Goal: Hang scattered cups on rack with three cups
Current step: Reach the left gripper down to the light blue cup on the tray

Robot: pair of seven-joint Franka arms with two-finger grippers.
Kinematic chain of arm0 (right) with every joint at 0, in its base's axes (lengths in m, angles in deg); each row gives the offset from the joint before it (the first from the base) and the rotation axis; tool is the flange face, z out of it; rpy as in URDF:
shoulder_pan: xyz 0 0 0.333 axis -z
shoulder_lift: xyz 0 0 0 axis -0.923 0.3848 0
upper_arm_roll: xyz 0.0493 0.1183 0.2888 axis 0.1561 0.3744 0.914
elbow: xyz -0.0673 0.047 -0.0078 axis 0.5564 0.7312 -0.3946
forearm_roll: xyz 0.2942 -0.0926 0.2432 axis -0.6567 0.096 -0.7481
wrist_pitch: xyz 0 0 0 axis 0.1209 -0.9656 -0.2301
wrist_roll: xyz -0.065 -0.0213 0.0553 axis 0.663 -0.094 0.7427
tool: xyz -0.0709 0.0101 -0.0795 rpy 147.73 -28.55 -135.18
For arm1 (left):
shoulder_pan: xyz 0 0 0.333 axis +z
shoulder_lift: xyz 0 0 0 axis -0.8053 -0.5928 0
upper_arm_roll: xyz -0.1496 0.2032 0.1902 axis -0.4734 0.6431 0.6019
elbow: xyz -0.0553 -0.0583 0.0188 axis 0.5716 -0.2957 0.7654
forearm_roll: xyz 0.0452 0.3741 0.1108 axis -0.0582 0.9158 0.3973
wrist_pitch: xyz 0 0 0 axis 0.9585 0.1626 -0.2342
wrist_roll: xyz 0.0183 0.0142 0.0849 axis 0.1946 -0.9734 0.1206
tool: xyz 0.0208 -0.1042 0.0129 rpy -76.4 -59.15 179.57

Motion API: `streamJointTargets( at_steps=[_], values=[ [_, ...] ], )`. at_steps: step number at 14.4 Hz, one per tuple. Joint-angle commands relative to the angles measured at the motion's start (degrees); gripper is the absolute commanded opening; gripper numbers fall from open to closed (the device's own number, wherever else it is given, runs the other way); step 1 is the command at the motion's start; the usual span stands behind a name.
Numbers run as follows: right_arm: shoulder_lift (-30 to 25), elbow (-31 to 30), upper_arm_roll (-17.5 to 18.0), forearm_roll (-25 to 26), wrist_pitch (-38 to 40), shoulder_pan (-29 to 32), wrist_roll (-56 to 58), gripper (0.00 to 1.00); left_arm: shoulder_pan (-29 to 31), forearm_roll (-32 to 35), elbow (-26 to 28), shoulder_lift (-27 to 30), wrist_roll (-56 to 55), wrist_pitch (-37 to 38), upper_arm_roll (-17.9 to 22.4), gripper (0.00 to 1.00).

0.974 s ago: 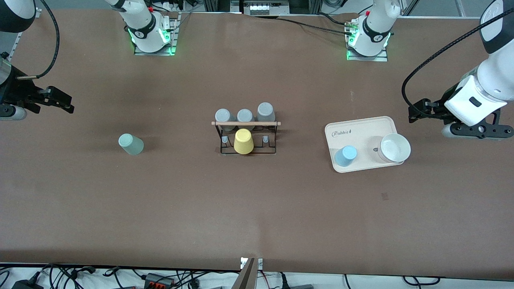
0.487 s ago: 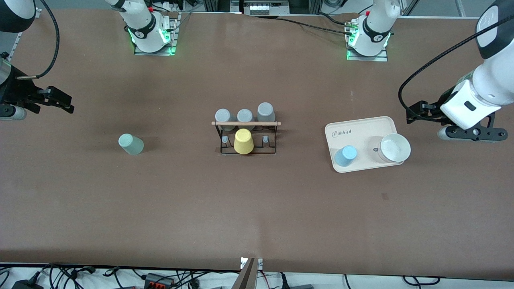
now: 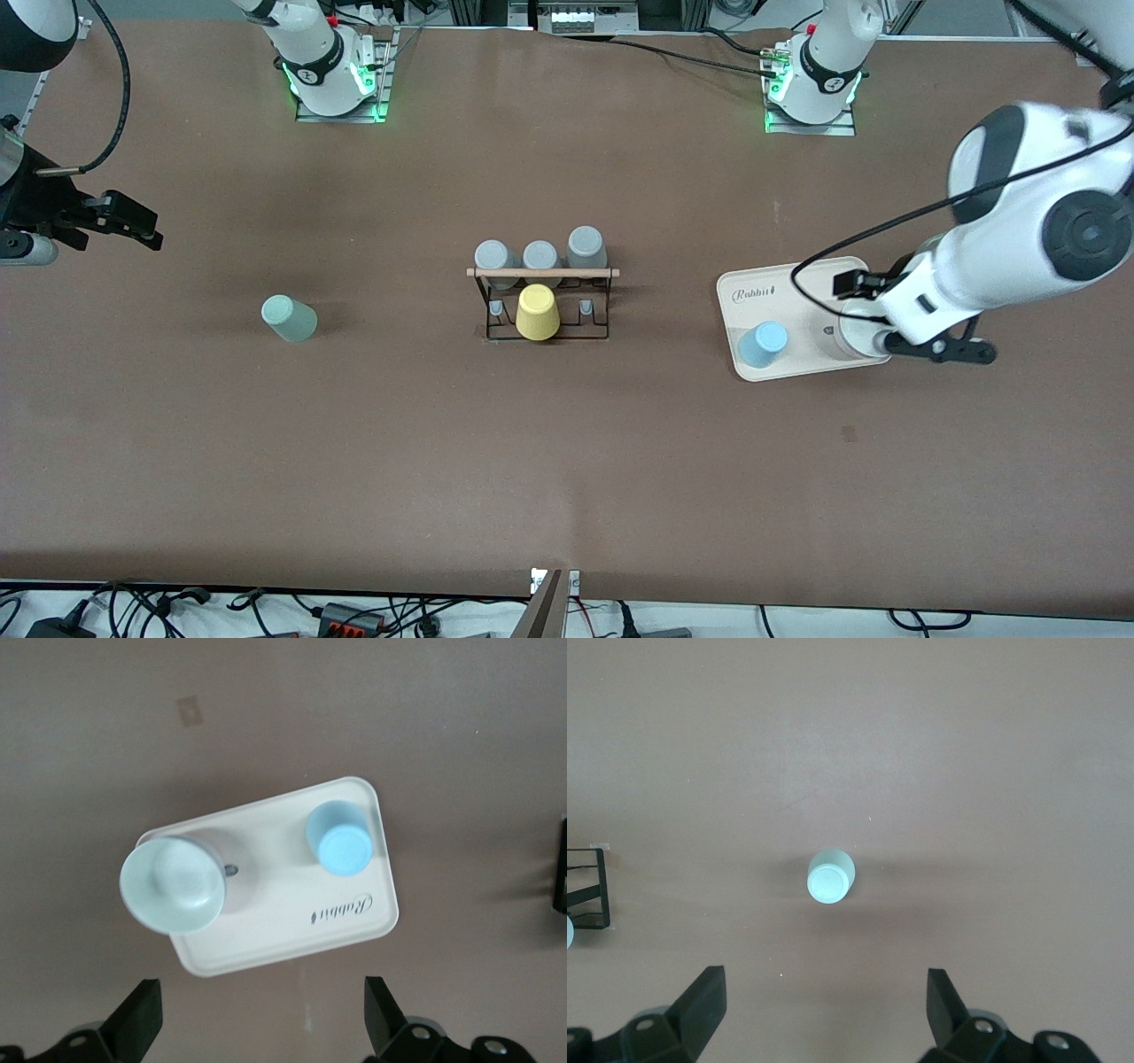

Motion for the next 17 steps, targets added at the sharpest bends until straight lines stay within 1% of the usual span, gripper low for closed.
streamJointTargets(
  at_steps=[1,3,5,8,12,17],
  values=[
    [-0.5,0.2,0.4,0.0,0.7,0.5,0.2,1.0,-0.7,-0.6,-0.8,-5.7,0.2,-4.6,0.1,1.0],
    [-0.5,0.3,0.4,0.0,0.8,0.5,0.2,1.0,-1.8,-0.9,-0.3,-7.6,-0.1,-6.3,0.1,1.0],
    [-0.5,0.3,0.3,-0.1,0.7,0.6,0.1,1.0,-3.3,-0.9,0.3,-9.2,-0.4,-6.1,0.1,1.0],
    [-0.7,0.3,0.0,-0.1,0.9,0.7,0.2,1.0,-3.4,-1.0,2.4,-10.0,-0.4,-6.2,0.0,1.0],
    [-0.6,0.3,0.0,-0.1,0.9,0.7,0.1,1.0,-3.4,-1.0,2.4,-13.0,-0.7,-6.3,-1.4,1.0],
    [-0.6,0.3,0.0,-0.2,0.9,0.6,0.1,1.0,-4.0,-1.0,2.4,-15.6,-1.6,-8.7,-1.5,1.0]
  ],
)
